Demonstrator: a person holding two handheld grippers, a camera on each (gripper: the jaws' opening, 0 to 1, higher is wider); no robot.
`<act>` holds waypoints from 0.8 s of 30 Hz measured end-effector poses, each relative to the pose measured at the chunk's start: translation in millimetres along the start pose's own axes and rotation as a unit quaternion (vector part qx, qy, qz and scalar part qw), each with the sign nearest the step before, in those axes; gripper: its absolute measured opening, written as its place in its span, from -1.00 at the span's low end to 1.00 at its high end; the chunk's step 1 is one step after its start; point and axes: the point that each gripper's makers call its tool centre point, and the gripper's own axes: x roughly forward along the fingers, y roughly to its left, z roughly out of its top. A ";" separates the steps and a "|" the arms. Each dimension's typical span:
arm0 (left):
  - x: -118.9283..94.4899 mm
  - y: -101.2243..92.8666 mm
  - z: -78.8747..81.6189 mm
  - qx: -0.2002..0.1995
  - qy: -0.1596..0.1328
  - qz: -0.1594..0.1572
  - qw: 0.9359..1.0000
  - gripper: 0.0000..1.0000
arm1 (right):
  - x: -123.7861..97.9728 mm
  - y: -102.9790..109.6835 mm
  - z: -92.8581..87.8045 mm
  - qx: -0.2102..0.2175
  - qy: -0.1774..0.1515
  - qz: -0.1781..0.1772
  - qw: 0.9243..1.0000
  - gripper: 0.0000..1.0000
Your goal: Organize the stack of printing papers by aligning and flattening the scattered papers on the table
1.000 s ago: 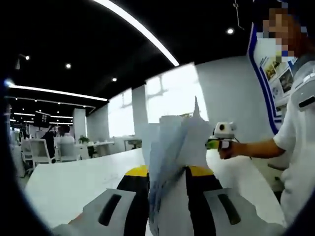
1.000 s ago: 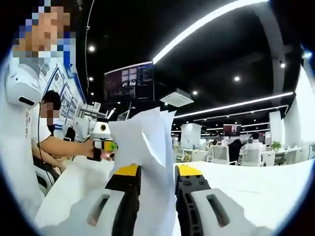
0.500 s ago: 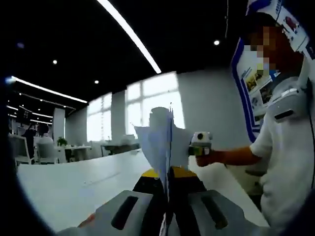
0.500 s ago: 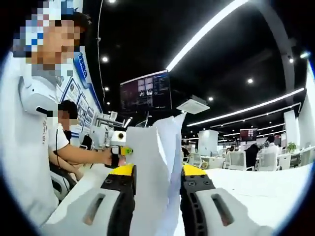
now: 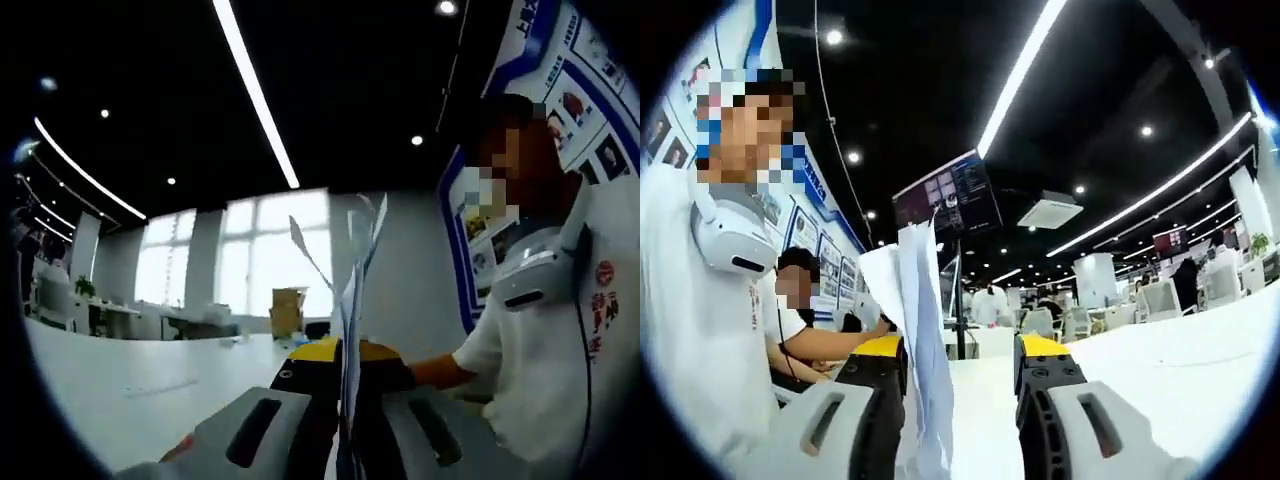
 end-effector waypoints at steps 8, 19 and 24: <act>4.2 7.3 7.9 0.001 -0.019 0.014 1.000 -0.89 | 15.3 27.6 1.0 0.054 0.009 0.074 0.996 -1.00; 19.5 37.0 -43.0 0.139 0.137 0.131 0.972 -0.88 | -6.5 -22.7 22.0 -0.113 0.115 -0.118 0.980 -1.00; 24.0 58.8 -41.3 0.198 0.155 0.201 0.947 -0.88 | -5.6 -17.9 30.1 -0.179 0.130 -0.148 0.964 -1.00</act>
